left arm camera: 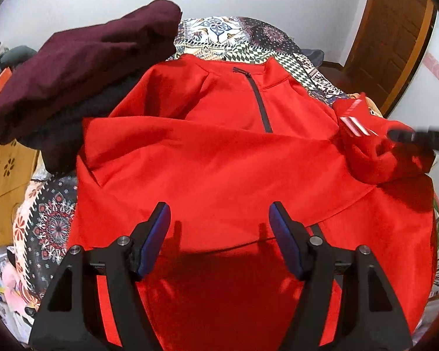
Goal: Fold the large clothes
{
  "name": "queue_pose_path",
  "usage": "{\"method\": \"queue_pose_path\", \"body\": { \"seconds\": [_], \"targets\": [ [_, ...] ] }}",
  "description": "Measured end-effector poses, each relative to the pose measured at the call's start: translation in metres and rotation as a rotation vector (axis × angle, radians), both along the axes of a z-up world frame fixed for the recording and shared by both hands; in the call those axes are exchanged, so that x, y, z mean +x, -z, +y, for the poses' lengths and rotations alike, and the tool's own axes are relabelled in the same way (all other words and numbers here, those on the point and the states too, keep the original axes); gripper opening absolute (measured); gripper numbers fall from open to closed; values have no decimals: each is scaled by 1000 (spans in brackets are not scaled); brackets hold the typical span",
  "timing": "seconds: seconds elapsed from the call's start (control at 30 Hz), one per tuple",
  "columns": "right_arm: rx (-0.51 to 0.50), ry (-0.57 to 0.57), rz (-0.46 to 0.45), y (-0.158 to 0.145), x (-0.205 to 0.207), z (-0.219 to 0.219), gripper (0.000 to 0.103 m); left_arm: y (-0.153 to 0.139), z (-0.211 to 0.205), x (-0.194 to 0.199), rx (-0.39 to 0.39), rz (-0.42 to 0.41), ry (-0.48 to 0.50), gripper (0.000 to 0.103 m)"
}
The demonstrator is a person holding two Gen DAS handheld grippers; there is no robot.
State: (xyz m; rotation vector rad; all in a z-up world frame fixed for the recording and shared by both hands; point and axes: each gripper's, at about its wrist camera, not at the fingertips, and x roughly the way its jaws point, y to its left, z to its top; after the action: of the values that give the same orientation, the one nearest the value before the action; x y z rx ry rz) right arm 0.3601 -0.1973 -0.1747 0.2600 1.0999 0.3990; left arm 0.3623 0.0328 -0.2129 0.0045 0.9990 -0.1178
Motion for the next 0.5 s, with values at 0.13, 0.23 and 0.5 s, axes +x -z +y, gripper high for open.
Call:
{"method": "queue_pose_path", "body": {
  "seconds": [0.13,0.23,0.5],
  "targets": [
    [-20,3,-15,-13,-15,-13,6,0,-6,10,-45,25,6,69],
    [-42,15,-62,-28,-20,-18,8,-5,-19,21,-94,37,27,69],
    [-90,124,-188,-51,-25,-56,35,-22,-76,79,-141,47,121,69]
  ]
}}
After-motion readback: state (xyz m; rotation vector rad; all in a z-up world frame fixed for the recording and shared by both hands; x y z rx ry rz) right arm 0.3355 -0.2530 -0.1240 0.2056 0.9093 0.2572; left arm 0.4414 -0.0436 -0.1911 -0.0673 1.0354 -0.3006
